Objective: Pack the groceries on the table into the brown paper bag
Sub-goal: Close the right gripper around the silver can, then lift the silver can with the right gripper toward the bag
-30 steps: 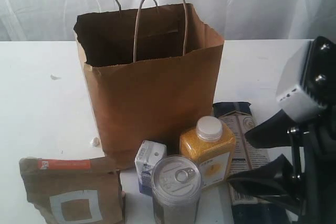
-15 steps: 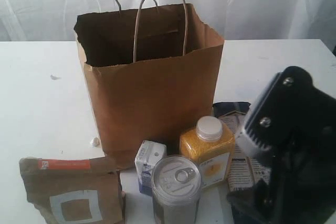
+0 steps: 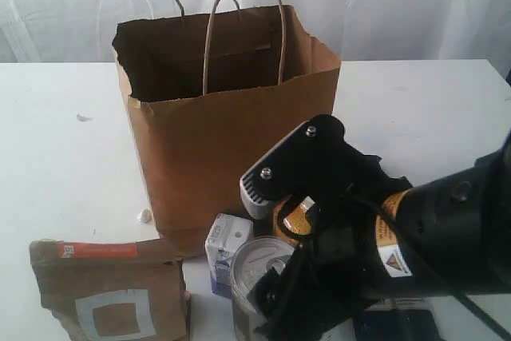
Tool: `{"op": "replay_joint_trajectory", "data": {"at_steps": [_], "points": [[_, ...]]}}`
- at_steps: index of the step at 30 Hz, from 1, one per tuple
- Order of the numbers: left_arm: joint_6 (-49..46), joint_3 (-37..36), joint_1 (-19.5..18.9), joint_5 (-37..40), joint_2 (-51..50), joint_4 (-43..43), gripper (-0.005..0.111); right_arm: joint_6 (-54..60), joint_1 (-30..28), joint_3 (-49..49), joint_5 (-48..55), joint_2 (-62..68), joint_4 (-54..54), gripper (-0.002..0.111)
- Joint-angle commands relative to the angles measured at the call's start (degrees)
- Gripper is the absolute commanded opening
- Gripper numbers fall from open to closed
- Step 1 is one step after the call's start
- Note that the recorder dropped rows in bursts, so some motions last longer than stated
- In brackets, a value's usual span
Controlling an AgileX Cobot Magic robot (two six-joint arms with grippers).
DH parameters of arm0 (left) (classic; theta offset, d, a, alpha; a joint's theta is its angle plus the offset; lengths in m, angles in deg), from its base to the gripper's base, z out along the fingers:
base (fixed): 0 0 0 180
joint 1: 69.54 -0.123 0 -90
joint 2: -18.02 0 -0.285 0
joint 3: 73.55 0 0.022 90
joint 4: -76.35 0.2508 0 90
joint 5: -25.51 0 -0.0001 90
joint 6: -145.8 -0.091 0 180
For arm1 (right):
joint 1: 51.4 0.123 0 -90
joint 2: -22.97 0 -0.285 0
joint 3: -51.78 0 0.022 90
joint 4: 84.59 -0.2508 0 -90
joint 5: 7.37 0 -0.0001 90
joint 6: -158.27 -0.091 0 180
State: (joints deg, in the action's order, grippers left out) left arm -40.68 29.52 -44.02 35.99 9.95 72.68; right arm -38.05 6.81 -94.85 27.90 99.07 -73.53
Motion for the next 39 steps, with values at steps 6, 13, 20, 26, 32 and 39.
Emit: {"op": "replay_joint_trajectory", "data": {"at_steps": [6, 13, 20, 26, 32, 39], "points": [[0.2, -0.3, 0.3, -0.3, 0.3, -0.9, 0.0, -7.0, 0.1, -1.3, -2.3, 3.4, 0.3, 0.086], [0.2, -0.3, 0.3, -0.3, 0.3, -0.9, 0.0, -8.1, 0.1, -1.3, -2.3, 6.7, -0.2, 0.086], [0.2, -0.3, 0.3, -0.3, 0.3, -0.9, 0.0, -8.8, 0.1, -1.3, -5.0, 10.4, -0.2, 0.086], [0.2, -0.3, 0.3, -0.3, 0.3, -0.9, 0.0, -9.4, 0.1, -1.3, -8.3, 13.0, -0.2, 0.086], [0.1, -0.3, 0.3, -0.3, 0.3, -0.9, 0.0, -9.8, 0.1, -1.5, -8.6, 15.3, 0.2, 0.082], [0.1, -0.3, 0.3, -0.3, 0.3, -0.9, 0.0, -14.2, 0.0, -1.7, -10.6, 15.8, 2.3, 0.05]]}}
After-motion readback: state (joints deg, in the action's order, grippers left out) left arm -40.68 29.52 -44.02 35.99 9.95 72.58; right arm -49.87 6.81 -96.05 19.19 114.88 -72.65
